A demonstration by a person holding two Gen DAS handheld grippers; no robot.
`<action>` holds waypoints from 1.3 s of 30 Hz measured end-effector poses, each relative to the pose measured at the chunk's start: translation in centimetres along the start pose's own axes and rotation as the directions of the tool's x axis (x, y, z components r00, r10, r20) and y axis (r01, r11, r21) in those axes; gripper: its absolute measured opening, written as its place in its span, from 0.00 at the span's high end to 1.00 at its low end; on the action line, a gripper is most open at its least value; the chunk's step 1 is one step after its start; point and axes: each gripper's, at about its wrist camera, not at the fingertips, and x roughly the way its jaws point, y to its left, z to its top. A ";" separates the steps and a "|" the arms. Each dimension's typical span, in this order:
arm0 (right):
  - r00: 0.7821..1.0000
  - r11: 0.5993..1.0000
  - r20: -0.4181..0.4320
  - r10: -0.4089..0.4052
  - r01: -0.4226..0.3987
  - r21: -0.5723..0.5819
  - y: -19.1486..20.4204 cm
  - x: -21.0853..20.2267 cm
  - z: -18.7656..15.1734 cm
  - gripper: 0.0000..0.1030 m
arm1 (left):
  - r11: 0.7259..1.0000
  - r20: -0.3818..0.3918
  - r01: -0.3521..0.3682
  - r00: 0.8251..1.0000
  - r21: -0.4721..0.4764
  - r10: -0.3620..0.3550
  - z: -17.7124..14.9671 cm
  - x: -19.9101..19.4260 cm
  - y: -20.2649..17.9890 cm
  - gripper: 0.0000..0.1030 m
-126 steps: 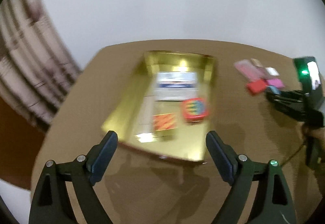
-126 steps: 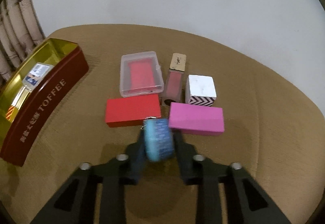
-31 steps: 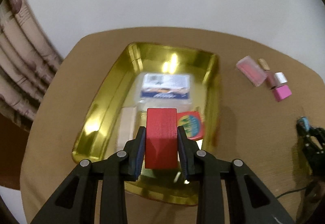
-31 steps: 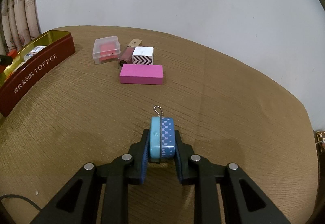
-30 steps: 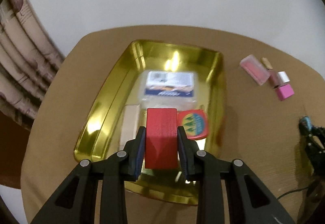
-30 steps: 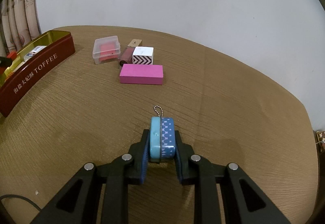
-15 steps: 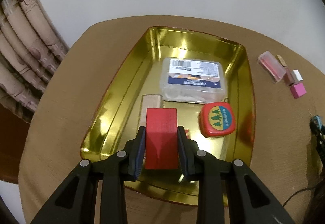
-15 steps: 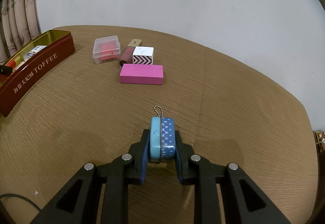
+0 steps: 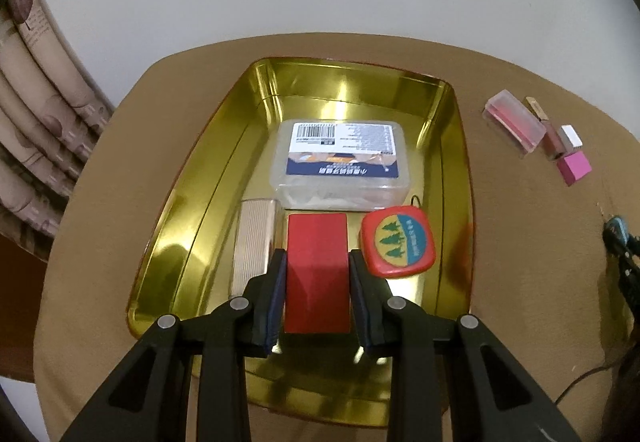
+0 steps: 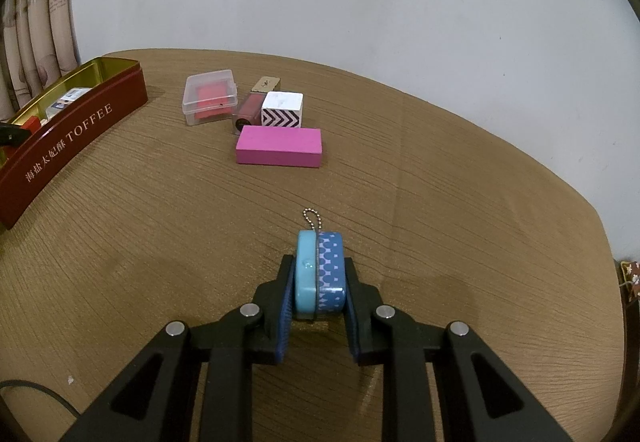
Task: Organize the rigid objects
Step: 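Carry the red block into the tin and lower it beside the tape measure, then open the left tool to release the red block and withdraw, then lower the blue keychain tin into the tin and open the right tool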
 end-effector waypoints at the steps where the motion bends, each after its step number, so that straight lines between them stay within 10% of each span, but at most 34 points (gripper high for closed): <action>1: 1.000 1.000 0.000 -0.001 0.001 -0.002 0.0 0.0 0.0 0.78 | 1.000 0.001 0.001 1.000 0.003 -0.001 0.0 0.0 -0.1 0.74; 26: 0.998 0.997 -0.058 0.007 -0.002 0.079 -0.6 0.4 1.0 0.79 | 0.993 0.138 -0.082 0.988 0.083 0.070 -2.4 -4.5 -0.8 0.31; 39: 0.988 0.988 -0.017 0.155 -0.155 0.003 7.5 -2.2 5.9 0.79 | 0.992 0.149 -0.080 0.984 -0.097 0.094 -5.6 -5.8 4.0 0.23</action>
